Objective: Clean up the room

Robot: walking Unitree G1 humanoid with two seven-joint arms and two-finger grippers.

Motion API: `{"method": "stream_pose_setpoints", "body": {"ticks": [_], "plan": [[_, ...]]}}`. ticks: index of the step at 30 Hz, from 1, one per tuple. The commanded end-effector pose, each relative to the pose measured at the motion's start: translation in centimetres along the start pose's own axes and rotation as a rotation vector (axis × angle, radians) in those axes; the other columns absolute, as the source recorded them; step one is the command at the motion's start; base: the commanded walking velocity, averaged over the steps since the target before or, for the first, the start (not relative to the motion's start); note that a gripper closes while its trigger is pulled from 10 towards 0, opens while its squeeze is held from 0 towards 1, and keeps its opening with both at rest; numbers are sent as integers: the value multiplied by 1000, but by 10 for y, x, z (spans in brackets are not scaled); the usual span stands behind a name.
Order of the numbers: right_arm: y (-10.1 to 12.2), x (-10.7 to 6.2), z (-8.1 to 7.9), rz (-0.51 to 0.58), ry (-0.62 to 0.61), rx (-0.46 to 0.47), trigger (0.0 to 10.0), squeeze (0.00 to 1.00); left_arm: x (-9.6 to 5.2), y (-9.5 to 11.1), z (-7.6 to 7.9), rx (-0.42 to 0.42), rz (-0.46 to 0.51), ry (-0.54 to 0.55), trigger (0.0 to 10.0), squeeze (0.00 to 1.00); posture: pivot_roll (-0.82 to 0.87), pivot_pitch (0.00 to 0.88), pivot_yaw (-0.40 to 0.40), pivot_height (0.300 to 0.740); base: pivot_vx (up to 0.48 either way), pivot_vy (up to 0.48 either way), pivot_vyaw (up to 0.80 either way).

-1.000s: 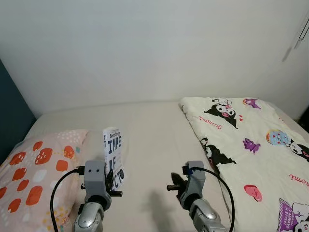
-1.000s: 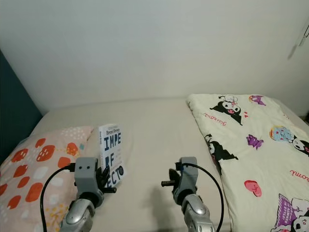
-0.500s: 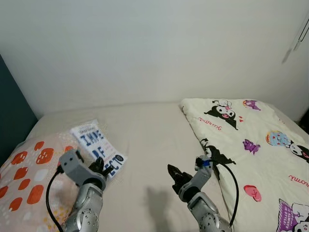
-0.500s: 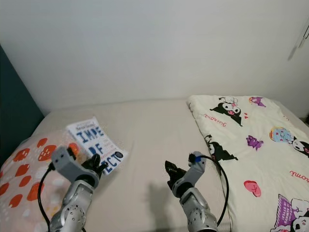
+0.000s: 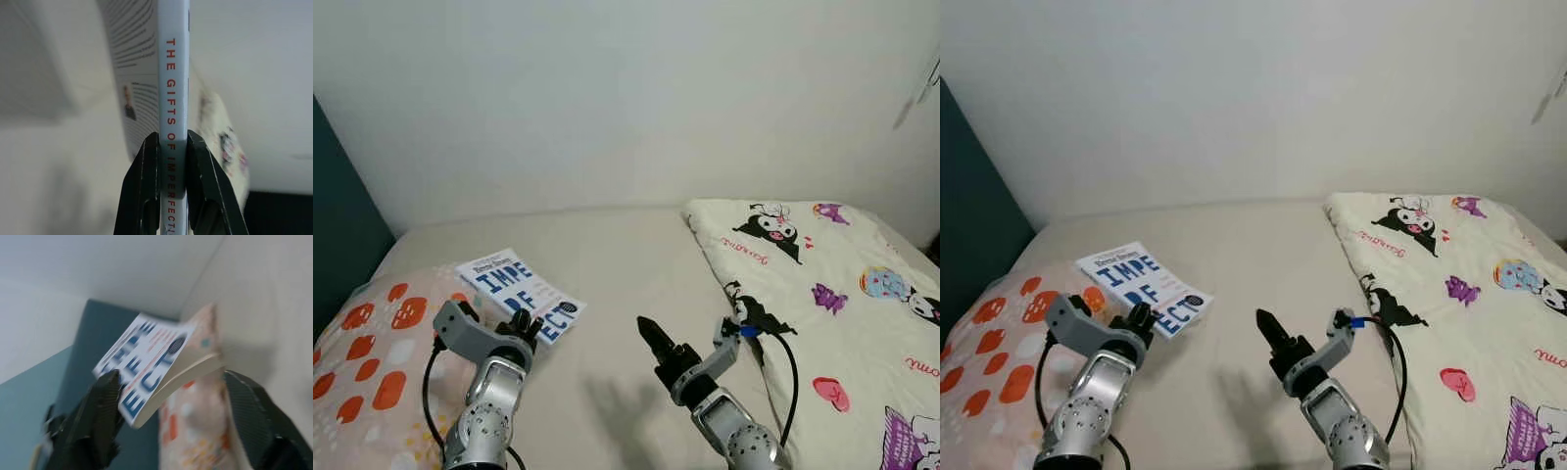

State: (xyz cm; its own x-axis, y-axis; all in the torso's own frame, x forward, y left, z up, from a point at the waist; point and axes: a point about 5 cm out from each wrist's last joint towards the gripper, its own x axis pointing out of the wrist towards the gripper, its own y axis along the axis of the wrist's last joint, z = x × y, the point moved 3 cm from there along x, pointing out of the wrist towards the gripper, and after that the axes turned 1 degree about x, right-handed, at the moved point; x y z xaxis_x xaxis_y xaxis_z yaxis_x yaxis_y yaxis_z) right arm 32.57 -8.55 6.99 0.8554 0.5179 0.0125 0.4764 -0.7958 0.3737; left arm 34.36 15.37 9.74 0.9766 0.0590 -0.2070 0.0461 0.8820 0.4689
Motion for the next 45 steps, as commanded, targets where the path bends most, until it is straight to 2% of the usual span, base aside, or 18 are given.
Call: {"method": "stream_pose_setpoints", "body": {"ticks": [1,5,6,7,8,10,17,25,30,36,45], "plan": [[-3,0,-3,-16,16,44,10000,1000,-9,-35,24,-199,-76,-78,10000,0,-30,101,14,740,0,0,0],[2,3,-6,12,13,83,10000,1000,-11,-37,35,-230,-114,-145,10000,0,-30,101,14,740,0,0,0],[5,4,-9,19,24,111,10000,741,-12,-38,39,-258,-126,-166,10000,0,-30,101,14,740,0,0,0],[5,5,-10,17,34,130,10000,0,-13,-38,40,-269,-134,-177,10000,0,-25,96,19,740,0,0,0],[5,5,-10,17,34,130,10000,0,-13,-38,40,-269,-134,-177,10000,0,-25,96,19,740,0,0,0],[9,7,-13,16,52,188,10000,0,-14,-37,42,-312,-138,-192,10000,0,-25,96,19,740,0,0,0],[12,8,-18,8,85,238,10000,0,-16,-36,44,-298,-161,-217,10000,0,-18,105,24,740,0,0,0],[11,9,-23,-24,104,265,10000,0,-22,-40,45,-269,-205,-256,10000,0,-17,107,25,740,0,0,0],[12,10,-23,-39,101,271,10000,0,-28,-48,50,-232,-266,-304,10000,0,-15,111,28,740,0,0,0],[20,14,-30,-35,135,278,10000,0,-33,-56,53,-196,-316,-335,10000,0,-15,112,30,740,0,0,0],[24,15,-32,-45,141,271,10000,0,-32,-54,51,-193,-296,-319,10000,0,-15,111,30,740,0,0,0]]}}
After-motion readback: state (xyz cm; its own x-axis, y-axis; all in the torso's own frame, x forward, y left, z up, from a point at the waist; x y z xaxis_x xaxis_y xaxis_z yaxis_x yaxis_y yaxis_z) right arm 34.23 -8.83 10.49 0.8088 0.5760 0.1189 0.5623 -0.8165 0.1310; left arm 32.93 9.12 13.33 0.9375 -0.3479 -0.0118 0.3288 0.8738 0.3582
